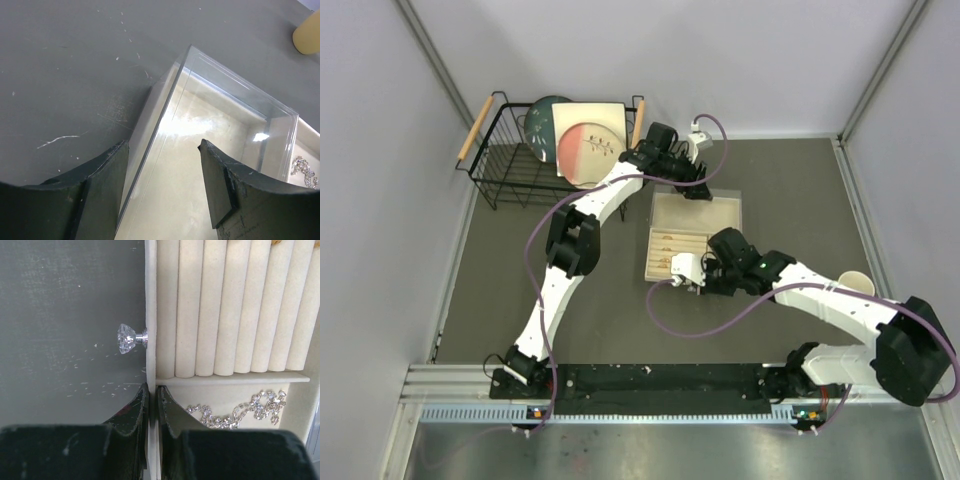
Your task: Organize the mixed jewelry
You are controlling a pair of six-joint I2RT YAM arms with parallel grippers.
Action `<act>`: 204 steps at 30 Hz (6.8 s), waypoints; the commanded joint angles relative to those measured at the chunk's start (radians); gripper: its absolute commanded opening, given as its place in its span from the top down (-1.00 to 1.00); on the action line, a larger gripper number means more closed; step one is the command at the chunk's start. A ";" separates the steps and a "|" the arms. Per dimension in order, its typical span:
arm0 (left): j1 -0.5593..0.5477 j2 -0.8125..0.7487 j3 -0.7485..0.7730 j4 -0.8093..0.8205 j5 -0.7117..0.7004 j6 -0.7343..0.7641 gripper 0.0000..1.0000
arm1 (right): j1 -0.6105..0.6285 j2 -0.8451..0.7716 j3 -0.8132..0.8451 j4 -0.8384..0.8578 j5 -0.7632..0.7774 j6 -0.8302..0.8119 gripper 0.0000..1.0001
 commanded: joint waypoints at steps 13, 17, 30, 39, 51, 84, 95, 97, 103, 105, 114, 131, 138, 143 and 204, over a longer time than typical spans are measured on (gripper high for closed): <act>-0.013 0.012 -0.015 -0.035 0.011 0.031 -0.43 | -0.020 -0.014 0.045 0.105 -0.002 0.014 1.00; -0.013 0.006 -0.015 -0.026 -0.003 0.025 -0.50 | -0.019 -0.020 0.041 0.105 -0.003 0.016 1.00; 0.007 -0.022 -0.005 0.025 -0.038 -0.011 -0.94 | 0.003 -0.029 0.045 0.076 -0.009 0.023 1.00; 0.017 -0.032 0.000 0.036 -0.018 -0.029 -0.98 | 0.021 -0.024 0.042 0.067 -0.002 0.026 1.00; 0.026 -0.043 0.005 0.040 0.000 -0.043 -0.98 | 0.038 -0.046 0.034 0.044 0.023 0.025 1.00; 0.028 -0.040 0.000 0.036 0.012 -0.034 -0.98 | 0.029 0.015 0.042 0.047 -0.023 0.022 1.00; 0.033 -0.034 0.002 0.045 0.017 -0.037 -0.98 | 0.001 0.034 0.065 0.055 -0.035 0.011 1.00; 0.033 -0.032 0.002 0.043 0.020 -0.038 -0.98 | 0.001 0.031 0.070 0.055 -0.029 0.011 1.00; 0.034 -0.032 0.002 0.043 0.020 -0.040 -0.98 | -0.002 0.019 0.087 0.053 -0.022 0.010 1.00; 0.034 -0.032 -0.001 0.043 0.021 -0.041 -0.98 | 0.000 0.017 0.091 0.052 -0.017 0.010 1.00; 0.033 -0.026 -0.006 0.037 0.025 -0.038 -0.98 | 0.000 0.003 0.088 0.047 -0.014 0.013 1.00; 0.033 -0.023 -0.015 0.034 0.026 -0.038 -0.98 | -0.002 -0.021 0.111 0.012 -0.011 0.023 1.00; 0.034 -0.025 -0.017 0.037 0.028 -0.040 -0.98 | 0.000 -0.023 0.113 0.006 -0.009 0.023 1.00; 0.033 -0.025 -0.017 0.036 0.029 -0.040 -0.98 | -0.001 -0.003 0.119 0.012 -0.005 0.025 1.00; 0.034 -0.019 -0.021 0.034 0.031 -0.032 -0.98 | 0.001 0.032 0.041 0.064 -0.051 0.059 1.00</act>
